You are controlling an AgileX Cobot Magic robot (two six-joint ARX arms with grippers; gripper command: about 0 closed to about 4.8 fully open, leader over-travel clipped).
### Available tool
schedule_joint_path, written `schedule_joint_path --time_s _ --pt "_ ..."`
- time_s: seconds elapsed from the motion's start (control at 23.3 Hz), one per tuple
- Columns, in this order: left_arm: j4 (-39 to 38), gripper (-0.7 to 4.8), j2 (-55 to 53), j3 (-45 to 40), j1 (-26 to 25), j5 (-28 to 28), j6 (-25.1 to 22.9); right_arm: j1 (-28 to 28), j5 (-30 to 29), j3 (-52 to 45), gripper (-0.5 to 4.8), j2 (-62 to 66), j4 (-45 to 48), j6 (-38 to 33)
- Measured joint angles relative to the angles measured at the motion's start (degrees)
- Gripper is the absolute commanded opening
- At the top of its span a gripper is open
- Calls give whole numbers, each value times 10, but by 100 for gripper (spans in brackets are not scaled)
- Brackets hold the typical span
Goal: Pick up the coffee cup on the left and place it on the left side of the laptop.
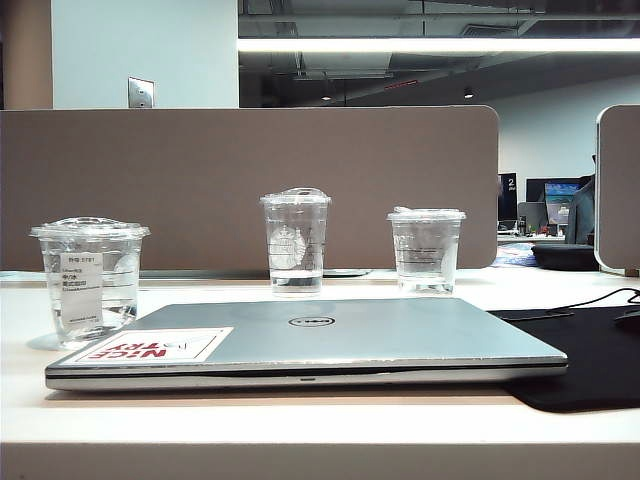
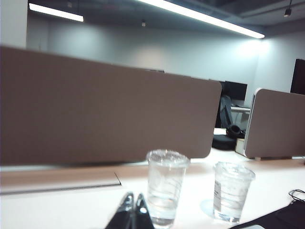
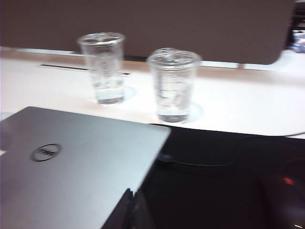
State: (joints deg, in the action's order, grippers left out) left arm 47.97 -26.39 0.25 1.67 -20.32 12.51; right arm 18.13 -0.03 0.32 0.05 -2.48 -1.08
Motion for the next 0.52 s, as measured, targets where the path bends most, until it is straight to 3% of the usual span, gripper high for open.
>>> schedule_joint_path --time_s 0.52 --pt "-26 -6 42 0 0 0 -27 -156 0 0 -4 0 0 0"
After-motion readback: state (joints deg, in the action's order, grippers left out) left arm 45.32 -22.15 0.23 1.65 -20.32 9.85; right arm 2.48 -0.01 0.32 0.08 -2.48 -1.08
